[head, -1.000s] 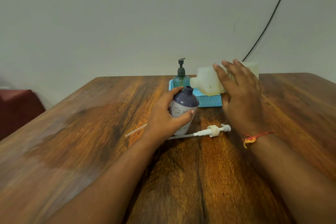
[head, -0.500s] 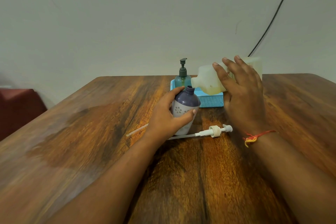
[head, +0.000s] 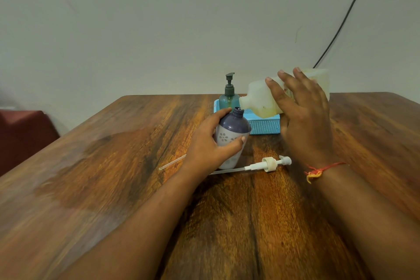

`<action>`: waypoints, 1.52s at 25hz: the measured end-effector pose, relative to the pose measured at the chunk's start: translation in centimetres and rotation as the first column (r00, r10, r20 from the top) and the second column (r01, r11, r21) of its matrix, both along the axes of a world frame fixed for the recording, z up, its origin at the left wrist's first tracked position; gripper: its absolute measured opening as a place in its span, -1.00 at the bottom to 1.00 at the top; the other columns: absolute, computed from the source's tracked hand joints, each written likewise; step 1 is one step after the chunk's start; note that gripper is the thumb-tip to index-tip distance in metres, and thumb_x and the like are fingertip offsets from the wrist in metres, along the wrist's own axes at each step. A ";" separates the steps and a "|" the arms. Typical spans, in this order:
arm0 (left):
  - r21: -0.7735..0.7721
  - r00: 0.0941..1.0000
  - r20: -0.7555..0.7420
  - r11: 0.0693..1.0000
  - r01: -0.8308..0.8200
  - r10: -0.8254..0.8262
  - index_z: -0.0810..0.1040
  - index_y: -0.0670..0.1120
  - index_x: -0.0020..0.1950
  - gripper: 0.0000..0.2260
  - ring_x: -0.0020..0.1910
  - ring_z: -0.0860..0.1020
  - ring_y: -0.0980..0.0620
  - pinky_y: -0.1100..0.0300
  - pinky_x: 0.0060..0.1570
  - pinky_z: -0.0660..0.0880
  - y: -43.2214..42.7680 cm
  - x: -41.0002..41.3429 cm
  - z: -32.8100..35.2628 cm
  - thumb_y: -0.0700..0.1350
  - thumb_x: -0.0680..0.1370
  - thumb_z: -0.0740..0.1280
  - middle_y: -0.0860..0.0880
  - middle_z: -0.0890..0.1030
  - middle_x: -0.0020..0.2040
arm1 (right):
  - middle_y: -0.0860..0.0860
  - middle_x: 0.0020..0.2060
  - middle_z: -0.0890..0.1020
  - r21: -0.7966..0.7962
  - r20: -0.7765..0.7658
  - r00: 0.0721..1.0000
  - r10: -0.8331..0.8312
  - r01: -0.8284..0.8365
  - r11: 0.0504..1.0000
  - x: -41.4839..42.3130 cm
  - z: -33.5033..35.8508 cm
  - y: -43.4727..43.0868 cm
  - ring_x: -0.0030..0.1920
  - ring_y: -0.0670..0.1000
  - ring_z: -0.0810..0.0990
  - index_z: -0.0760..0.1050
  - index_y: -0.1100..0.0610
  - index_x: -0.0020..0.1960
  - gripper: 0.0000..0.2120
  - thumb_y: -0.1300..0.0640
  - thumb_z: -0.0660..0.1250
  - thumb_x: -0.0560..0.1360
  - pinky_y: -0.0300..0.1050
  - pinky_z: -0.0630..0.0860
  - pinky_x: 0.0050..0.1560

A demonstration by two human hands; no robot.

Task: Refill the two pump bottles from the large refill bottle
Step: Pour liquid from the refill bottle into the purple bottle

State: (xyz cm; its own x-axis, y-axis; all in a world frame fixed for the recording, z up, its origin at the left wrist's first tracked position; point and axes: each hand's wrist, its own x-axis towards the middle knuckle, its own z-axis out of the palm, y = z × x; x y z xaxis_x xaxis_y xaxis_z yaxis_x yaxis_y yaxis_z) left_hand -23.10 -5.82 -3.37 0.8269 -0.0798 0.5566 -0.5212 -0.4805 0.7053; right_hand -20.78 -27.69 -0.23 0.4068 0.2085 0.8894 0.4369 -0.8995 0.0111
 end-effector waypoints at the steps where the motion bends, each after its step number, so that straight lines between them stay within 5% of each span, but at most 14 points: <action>1: 0.003 1.000 0.001 1.000 0.000 0.000 0.41 0.08 0.47 -0.39 0.15 0.53 0.31 0.51 -0.01 0.46 0.0 0.0 0.1 -0.05 0.46 0.54 0.13 0.54 0.26 | 0.10 0.53 0.34 -0.002 0.000 1.000 -0.001 0.001 1.000 0.0 0.0 0.0 0.58 0.16 0.15 0.27 0.03 0.57 -0.23 0.48 0.36 0.45 0.15 0.03 0.56; 8: 0.008 1.000 0.011 1.000 0.004 -0.004 0.42 0.04 0.46 -0.40 0.15 0.54 0.25 0.54 -0.03 0.45 -0.1 0.0 0.1 -0.06 0.47 0.54 0.08 0.56 0.27 | 0.10 0.53 0.34 -0.013 0.007 1.000 -0.012 0.012 1.000 0.0 0.2 0.0 0.58 0.17 0.16 0.27 0.04 0.57 -0.22 0.49 0.35 0.45 0.13 0.01 0.56; 25: 0.003 1.000 0.008 1.000 0.005 -0.005 0.41 0.07 0.45 -0.41 0.11 0.49 0.47 0.55 -0.04 0.44 -0.1 0.0 0.1 -0.09 0.47 0.54 0.15 0.53 0.22 | 0.09 0.53 0.33 -0.032 0.036 0.999 -0.022 0.023 0.999 0.0 0.4 0.0 0.59 0.14 0.14 0.26 0.01 0.57 -0.23 0.48 0.37 0.48 -0.01 -0.12 0.57; 38: 0.023 1.000 0.014 1.000 -0.005 0.005 0.41 0.07 0.46 -0.41 0.11 0.49 0.43 0.55 -0.03 0.44 0.0 0.1 0.1 -0.08 0.47 0.54 0.12 0.53 0.24 | 0.10 0.53 0.33 -0.061 0.046 0.998 -0.032 0.035 0.998 -0.2 0.6 0.1 0.59 0.15 0.13 0.27 0.03 0.57 -0.20 0.54 0.31 0.44 0.09 -0.04 0.58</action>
